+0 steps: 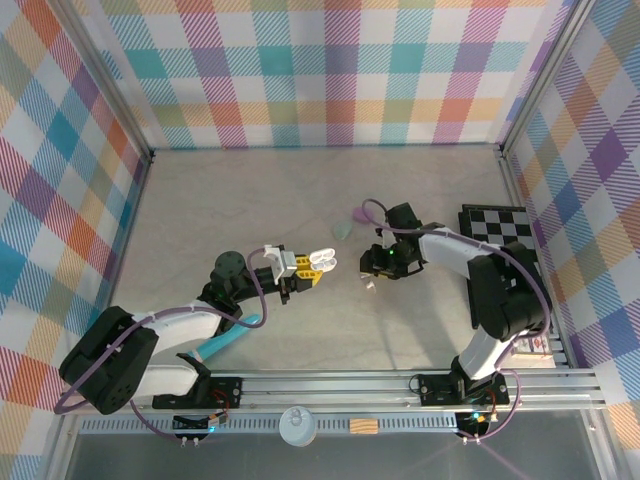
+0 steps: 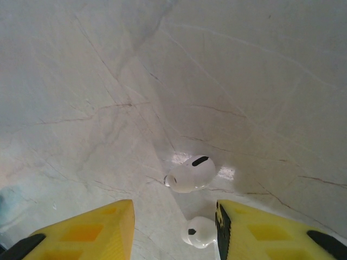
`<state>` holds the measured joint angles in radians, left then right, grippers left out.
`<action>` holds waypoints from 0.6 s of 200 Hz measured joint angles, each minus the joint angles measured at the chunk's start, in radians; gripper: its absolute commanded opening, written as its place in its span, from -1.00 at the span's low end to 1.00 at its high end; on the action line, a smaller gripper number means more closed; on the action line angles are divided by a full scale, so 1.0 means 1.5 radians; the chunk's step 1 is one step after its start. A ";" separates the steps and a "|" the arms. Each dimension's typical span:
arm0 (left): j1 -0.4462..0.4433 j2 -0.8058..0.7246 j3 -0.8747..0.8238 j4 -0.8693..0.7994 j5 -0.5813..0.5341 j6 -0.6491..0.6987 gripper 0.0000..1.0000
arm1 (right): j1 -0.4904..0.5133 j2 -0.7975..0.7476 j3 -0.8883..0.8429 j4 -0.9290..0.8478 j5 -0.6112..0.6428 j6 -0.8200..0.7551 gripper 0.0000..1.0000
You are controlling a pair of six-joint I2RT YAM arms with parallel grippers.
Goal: Insert wireless bluetooth earbuds into charging case
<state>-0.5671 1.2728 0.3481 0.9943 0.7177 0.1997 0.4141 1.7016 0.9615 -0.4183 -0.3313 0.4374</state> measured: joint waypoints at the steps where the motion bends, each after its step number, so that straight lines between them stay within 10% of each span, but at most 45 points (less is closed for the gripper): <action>1: 0.000 0.000 0.000 -0.001 -0.001 0.000 -1.00 | 0.000 0.001 0.000 -0.001 0.000 -0.001 -0.13; 120: 0.000 -0.008 0.000 -0.034 -0.002 0.007 -1.00 | 0.000 0.013 -0.023 -0.014 -0.050 -0.041 -0.18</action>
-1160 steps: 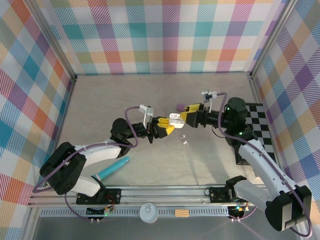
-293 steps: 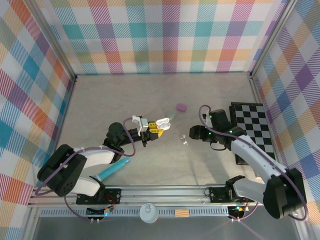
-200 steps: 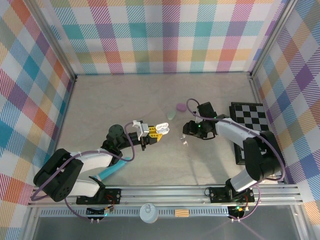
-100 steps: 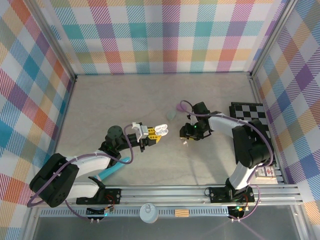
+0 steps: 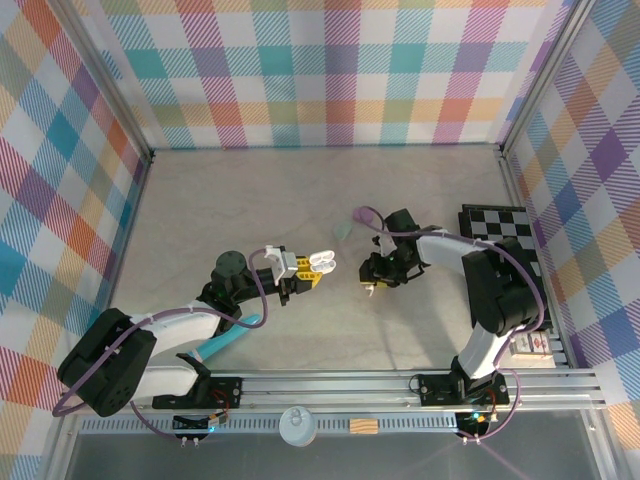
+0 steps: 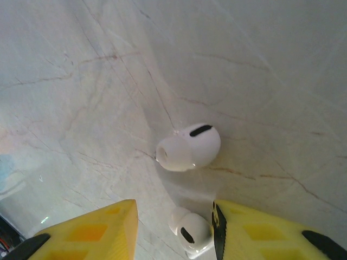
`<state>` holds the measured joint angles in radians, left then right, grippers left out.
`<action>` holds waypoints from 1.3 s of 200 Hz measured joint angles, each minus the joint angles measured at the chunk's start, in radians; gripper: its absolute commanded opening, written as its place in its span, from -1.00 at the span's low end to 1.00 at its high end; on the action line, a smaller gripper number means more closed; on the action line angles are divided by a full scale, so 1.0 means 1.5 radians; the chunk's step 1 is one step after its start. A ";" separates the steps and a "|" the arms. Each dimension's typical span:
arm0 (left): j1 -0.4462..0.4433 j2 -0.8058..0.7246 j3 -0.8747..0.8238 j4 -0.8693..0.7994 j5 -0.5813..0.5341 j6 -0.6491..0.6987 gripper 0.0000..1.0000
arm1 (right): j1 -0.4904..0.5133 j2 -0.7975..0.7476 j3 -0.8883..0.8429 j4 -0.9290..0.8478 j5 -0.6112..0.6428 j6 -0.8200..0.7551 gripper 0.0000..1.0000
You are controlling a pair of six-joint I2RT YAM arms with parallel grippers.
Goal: Insert wireless bluetooth earbuds into charging case
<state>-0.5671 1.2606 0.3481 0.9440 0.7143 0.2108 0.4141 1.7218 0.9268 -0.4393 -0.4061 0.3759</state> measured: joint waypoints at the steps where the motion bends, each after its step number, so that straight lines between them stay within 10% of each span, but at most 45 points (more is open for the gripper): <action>1: 0.000 0.000 0.000 0.000 0.000 0.000 -1.00 | 0.000 0.000 0.000 0.000 0.000 0.000 -0.18; 260: 0.000 0.000 0.000 -0.003 0.001 0.010 -1.00 | -0.001 -0.006 -0.023 0.005 -0.002 -0.008 -0.54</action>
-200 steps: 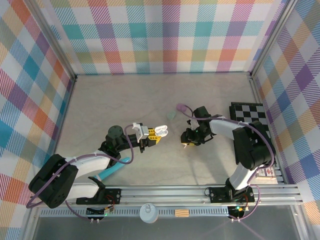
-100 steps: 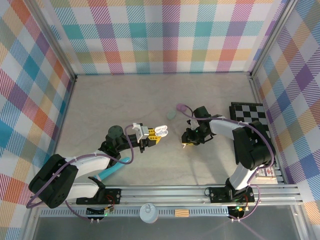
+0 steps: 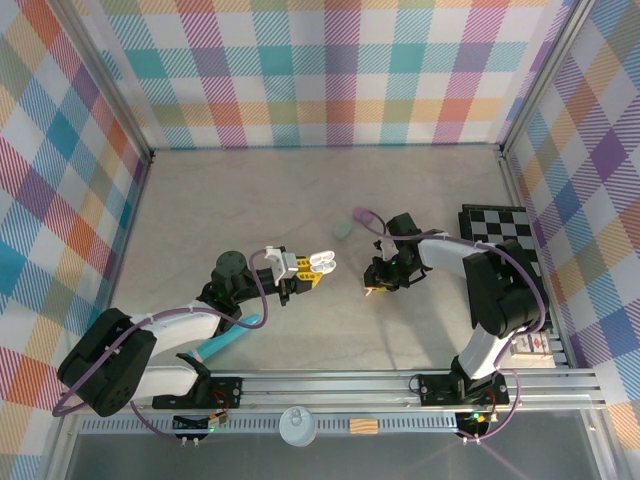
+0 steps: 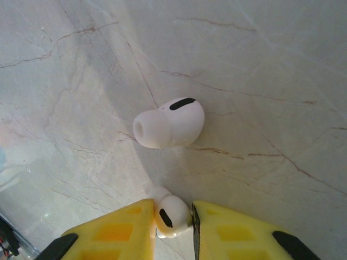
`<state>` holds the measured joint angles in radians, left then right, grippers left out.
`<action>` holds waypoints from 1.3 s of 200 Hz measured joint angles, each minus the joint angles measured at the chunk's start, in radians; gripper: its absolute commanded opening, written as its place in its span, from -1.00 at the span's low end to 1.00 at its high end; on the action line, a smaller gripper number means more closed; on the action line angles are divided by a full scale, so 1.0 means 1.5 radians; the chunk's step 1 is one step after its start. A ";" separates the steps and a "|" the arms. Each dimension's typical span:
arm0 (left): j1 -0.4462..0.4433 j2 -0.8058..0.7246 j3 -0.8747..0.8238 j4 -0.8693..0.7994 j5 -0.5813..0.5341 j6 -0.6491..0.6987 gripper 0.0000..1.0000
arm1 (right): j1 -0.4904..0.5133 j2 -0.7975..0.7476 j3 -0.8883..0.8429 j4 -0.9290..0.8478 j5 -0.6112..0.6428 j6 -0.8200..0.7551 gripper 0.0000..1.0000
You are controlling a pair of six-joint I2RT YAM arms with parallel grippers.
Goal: Insert wireless bluetooth earbuds into charging case
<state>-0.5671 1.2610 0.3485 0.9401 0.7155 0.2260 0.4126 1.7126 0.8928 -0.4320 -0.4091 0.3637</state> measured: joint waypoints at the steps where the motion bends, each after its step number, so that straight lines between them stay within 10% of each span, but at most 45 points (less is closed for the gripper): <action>1: 0.000 0.000 0.000 0.000 0.000 0.000 -1.00 | 0.000 0.000 0.000 0.000 0.000 0.000 -0.54; 260: -0.001 0.037 0.021 0.004 0.008 -0.070 -1.00 | 0.249 -0.372 0.136 -0.033 0.275 -0.288 -0.56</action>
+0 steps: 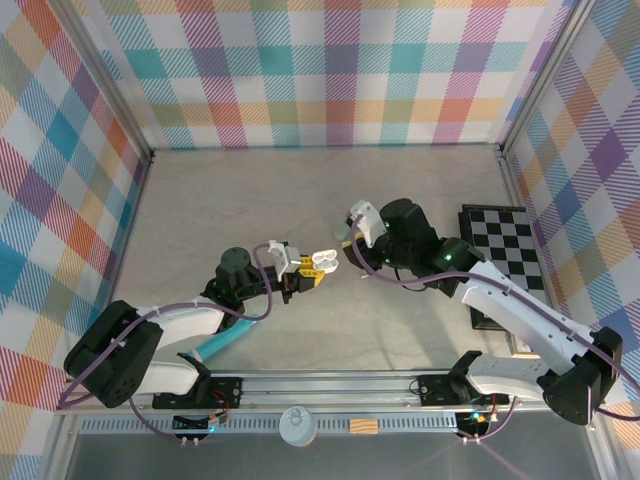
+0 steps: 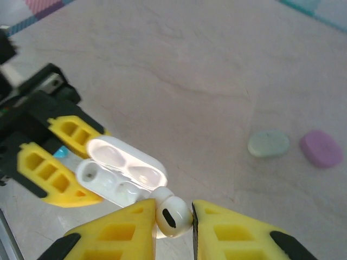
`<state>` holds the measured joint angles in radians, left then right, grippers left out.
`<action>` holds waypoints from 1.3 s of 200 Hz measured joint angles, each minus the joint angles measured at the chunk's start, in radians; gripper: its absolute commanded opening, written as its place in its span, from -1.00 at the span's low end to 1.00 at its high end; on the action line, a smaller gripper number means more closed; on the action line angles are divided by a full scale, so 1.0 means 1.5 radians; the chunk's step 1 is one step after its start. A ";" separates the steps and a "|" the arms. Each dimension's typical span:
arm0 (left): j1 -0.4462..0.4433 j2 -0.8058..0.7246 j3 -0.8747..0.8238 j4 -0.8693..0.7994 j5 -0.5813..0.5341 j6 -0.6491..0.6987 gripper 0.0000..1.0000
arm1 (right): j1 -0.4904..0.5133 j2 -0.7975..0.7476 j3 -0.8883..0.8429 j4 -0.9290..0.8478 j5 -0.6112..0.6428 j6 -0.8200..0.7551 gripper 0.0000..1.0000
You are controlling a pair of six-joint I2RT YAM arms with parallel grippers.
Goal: Insert wireless bluetooth earbuds into charging case
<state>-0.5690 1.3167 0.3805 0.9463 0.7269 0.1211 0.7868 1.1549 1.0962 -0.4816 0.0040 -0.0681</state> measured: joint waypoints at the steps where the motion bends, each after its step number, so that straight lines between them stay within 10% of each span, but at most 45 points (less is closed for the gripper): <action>1: 0.000 0.000 0.000 0.000 0.000 -0.001 -1.00 | 0.001 0.000 0.000 0.002 0.000 -0.002 -0.56; 260: 0.000 -0.013 0.064 0.057 0.061 -0.190 -1.00 | 0.021 -0.018 -0.006 0.056 -0.026 -0.126 -0.54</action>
<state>-0.5690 1.2964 0.4763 1.0317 0.8185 -0.1646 0.8188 1.1282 1.0874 -0.3981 -0.0349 -0.2565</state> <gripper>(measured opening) 0.170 0.227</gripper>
